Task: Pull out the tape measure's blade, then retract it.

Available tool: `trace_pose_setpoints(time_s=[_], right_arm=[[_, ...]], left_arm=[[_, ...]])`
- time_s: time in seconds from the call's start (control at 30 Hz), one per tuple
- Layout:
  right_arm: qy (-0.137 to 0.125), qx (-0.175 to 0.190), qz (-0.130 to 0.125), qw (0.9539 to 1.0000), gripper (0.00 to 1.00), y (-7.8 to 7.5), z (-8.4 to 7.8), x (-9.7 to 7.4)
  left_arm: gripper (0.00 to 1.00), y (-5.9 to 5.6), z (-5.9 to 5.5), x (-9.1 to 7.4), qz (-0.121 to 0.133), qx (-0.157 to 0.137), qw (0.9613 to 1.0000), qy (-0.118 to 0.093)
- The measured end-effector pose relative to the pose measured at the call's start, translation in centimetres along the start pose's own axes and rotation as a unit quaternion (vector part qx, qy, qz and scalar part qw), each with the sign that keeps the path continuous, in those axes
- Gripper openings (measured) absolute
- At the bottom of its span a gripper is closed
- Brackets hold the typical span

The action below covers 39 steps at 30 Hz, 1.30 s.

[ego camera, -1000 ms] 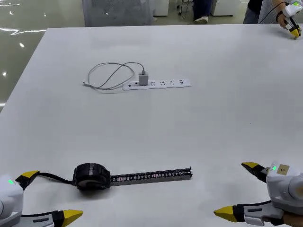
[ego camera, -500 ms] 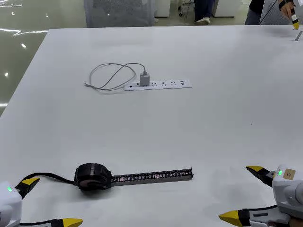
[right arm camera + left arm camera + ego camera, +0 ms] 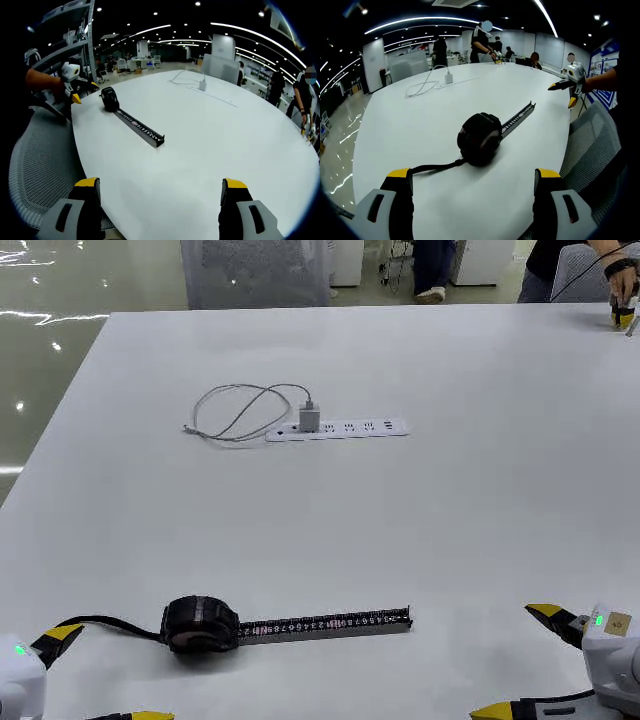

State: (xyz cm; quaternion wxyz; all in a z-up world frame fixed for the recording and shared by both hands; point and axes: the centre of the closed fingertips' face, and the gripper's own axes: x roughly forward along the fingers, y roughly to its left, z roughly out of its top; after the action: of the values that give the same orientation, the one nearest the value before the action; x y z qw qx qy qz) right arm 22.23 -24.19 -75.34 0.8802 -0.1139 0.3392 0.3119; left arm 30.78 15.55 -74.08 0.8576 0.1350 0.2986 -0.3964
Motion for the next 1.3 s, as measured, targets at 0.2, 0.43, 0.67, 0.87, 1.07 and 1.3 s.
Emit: trace_pose_setpoints(time_s=[0.2,0.43,0.67,0.87,1.07,1.3], right_arm=[[0.006,-0.001,0.002,1.0000,0.99,0.2,-0.4,-0.2],[0.008,0.000,0.000,1.0000,0.99,0.2,-0.7,-0.5],[0.009,-0.003,-0.001,0.9999,0.99,0.2,-0.6,-0.6],[0.010,-0.008,-0.001,0.9999,0.99,0.2,-0.4,-0.6],[0.011,-0.008,-0.001,0.9999,0.99,0.2,-0.4,-0.5],[0.013,-0.011,-0.001,0.9999,0.99,0.2,-0.5,-0.4]], left_arm=[[0.99,0.5,0.0,-0.2,0.005,-0.002,1.0000,-0.002],[0.99,0.6,-0.1,-0.3,0.008,-0.001,1.0000,-0.001],[0.99,0.8,-0.1,-0.4,0.013,-0.001,0.9999,0.000],[0.99,1.0,0.2,-0.3,0.016,-0.002,0.9999,-0.002],[0.99,1.1,0.0,-0.3,0.017,-0.002,0.9998,0.005],[0.99,1.0,0.3,-0.3,0.018,-0.010,0.9998,0.001]])
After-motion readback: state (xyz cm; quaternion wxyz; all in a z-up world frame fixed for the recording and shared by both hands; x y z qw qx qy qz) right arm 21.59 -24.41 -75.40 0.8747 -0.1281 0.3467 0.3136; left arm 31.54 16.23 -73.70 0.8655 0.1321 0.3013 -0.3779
